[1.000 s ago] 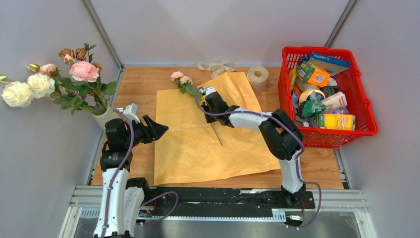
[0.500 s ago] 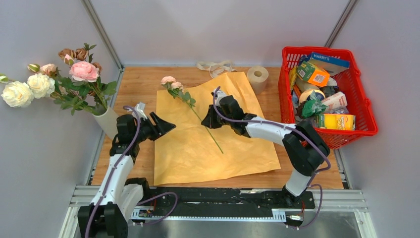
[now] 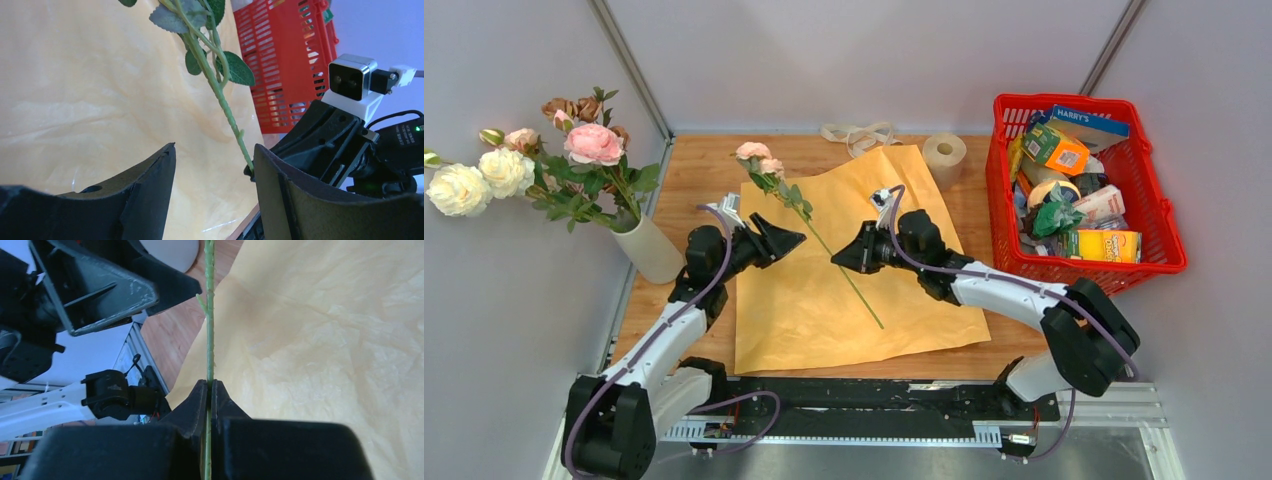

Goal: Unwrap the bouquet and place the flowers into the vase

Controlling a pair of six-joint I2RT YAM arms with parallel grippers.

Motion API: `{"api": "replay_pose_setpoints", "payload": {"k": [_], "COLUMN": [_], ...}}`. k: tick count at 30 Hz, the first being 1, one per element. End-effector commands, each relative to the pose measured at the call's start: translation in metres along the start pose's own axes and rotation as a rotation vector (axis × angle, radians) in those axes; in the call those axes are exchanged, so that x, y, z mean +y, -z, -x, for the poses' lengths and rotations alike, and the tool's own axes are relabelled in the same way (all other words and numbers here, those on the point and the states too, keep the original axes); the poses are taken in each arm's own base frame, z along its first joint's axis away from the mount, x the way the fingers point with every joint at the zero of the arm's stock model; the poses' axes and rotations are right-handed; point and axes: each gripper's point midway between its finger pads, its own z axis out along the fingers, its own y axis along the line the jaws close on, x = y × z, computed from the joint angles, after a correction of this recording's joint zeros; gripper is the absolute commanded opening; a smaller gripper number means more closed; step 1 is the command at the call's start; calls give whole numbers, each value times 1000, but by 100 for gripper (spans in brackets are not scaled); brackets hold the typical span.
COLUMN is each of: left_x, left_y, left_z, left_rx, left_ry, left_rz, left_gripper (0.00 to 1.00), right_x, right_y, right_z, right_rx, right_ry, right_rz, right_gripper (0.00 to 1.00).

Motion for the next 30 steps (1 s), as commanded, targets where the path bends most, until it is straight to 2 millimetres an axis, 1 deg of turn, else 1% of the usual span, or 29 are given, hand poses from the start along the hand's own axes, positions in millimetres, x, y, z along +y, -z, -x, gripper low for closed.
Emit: {"api": "replay_pose_setpoints", "payload": {"k": [1,4,11,14,17,20,25,26,27,30], "left_x": [-20,-24,-32,-34,-35,-35,-26,-27,-22,-19], "left_y": [-10,-15,-20,-21,-21,-19,-12,-9,-8,-2], "left_z": [12,10,2,-2,-6,-9,-15,-15,-17,-19], "left_rx": [-75,-72,-51,-48,-34,-24,-22,-26,-20,-24], "left_ry": [0,21,34,45,52,46,24,5,7,-13], "left_rz": [-73,-86,-111,-124,-131,-127,-84,-88,-68,-50], "left_gripper": [64,59,59,58,58,59,61,62,62,63], "right_x": [46,52,56,57,57,57,60,62,62,64], "right_y": [18,23,25,25,25,27,31,33,34,38], "right_z": [18,15,-9,-14,-15,-11,-6,-6,-5,1], "right_rx": [-74,-73,-30,-23,-29,-48,-66,-70,-74,-98], "right_ry": [21,29,31,29,23,5,-37,-39,-39,-30], "right_rz": [155,171,193,194,190,181,172,178,174,167], "right_gripper": [0,0,0,0,0,0,0,0,0,0]}}
